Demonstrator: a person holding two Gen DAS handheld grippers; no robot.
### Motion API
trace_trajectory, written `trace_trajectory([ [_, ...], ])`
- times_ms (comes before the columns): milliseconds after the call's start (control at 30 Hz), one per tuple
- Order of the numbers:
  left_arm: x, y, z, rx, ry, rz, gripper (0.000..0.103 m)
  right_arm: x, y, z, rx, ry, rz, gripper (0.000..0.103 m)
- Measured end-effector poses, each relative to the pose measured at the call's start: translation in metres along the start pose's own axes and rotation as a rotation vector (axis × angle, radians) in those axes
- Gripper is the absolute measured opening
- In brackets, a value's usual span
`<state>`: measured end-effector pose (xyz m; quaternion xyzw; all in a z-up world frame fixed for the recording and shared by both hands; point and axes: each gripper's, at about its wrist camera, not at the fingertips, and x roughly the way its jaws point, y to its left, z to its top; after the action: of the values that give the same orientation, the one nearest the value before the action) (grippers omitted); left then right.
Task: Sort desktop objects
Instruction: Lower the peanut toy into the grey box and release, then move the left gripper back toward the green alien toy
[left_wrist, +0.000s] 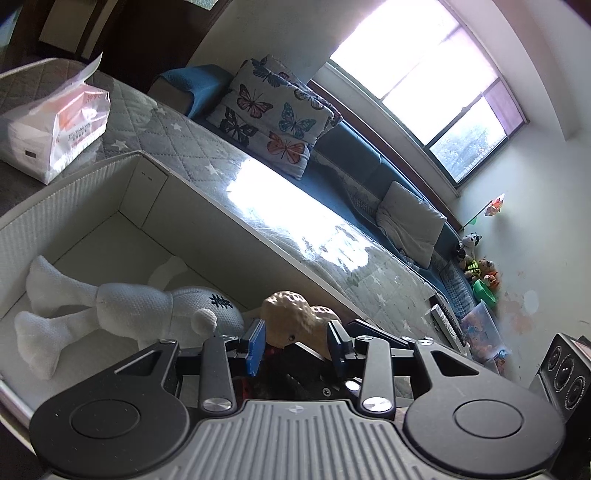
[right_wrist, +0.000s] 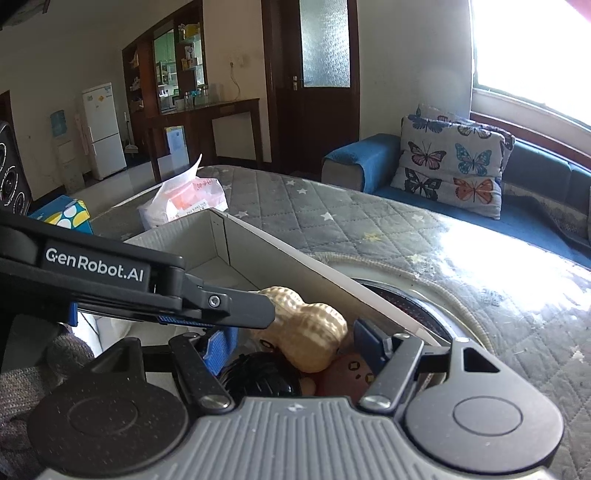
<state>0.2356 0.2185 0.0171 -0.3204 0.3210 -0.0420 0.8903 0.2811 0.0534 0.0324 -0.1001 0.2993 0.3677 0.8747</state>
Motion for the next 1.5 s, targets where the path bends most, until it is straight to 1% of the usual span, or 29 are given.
trace_trajectory([
  [167, -0.015, -0.012, -0.009, 0.020, -0.017, 0.005, 0.039, -0.018, 0.004, -0.004, -0.010, -0.021, 0.000, 0.072],
  [267, -0.025, -0.019, -0.016, 0.031, -0.028, 0.002, 0.039, -0.035, 0.004, -0.009, -0.008, -0.046, -0.003, 0.077],
  [400, -0.035, -0.032, -0.027, 0.062, -0.035, 0.008, 0.039, -0.053, 0.005, -0.018, -0.015, -0.058, -0.011, 0.077],
  [567, -0.047, -0.050, -0.044, 0.105, -0.039, 0.012, 0.039, -0.077, 0.004, -0.035, -0.013, -0.070, -0.023, 0.078],
  [700, -0.055, -0.066, -0.058, 0.135, -0.034, 0.000, 0.039, -0.098, 0.003, -0.053, -0.016, -0.078, -0.036, 0.078],
  [933, -0.062, -0.089, -0.085, 0.184, -0.019, -0.015, 0.039, -0.125, 0.001, -0.076, -0.008, -0.087, -0.057, 0.079],
  [967, -0.062, -0.092, -0.088, 0.188, -0.017, -0.015, 0.039, -0.129, 0.000, -0.079, -0.003, -0.089, -0.061, 0.080],
  [1000, -0.063, -0.095, -0.092, 0.194, -0.014, -0.017, 0.039, -0.132, -0.001, -0.081, 0.002, -0.092, -0.066, 0.083],
  [1133, -0.063, -0.103, -0.105, 0.213, 0.005, -0.019, 0.039, -0.144, -0.005, -0.094, 0.023, -0.098, -0.079, 0.084],
  [1233, -0.062, -0.108, -0.116, 0.222, 0.019, -0.029, 0.039, -0.152, -0.007, -0.107, 0.036, -0.097, -0.094, 0.087],
  [1300, -0.060, -0.110, -0.123, 0.228, 0.035, -0.034, 0.039, -0.156, -0.008, -0.114, 0.044, -0.094, -0.101, 0.091],
  [1500, -0.047, -0.118, -0.143, 0.257, 0.091, -0.038, 0.039, -0.160, -0.016, -0.137, 0.071, -0.062, -0.136, 0.096],
])
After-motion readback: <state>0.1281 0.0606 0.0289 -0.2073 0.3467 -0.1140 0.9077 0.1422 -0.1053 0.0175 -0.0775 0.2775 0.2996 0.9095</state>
